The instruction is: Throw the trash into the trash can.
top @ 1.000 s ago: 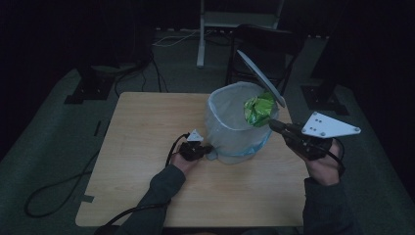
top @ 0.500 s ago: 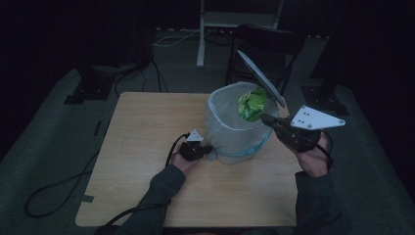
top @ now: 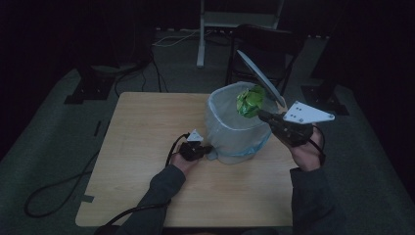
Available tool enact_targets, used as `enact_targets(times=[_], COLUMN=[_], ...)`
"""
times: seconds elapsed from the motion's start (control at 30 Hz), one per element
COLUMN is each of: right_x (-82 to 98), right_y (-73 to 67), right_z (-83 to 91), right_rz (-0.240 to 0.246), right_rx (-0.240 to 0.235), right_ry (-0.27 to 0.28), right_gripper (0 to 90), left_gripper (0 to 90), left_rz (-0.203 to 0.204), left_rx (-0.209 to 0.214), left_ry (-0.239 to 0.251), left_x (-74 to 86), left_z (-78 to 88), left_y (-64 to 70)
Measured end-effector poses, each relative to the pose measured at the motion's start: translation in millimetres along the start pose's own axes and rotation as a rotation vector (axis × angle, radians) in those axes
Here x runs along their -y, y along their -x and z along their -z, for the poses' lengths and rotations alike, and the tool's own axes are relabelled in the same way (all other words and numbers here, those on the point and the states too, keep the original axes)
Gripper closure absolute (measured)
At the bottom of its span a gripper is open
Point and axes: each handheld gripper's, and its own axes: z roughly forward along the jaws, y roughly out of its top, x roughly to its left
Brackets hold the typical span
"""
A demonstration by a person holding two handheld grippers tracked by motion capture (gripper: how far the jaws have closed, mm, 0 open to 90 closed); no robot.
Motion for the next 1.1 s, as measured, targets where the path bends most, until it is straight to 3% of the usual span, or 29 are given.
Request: enact_targets(times=[0.33,1.1], right_x=[1.5,-7.0], right_y=[2.6,14.4], right_z=[-13.1,-34.7], right_rz=[-0.003,-0.011], right_rx=[0.001,0.088], right_ry=[-0.012,-0.008], right_gripper=[90.0,90.0], left_gripper=[90.0,90.0], left_rz=[0.000,0.001], left_rx=[0.001,0.001], left_ry=[0.000,-0.001], left_x=[0.0,0.0], left_z=[0.0,0.1], left_y=[-0.2,-0.3])
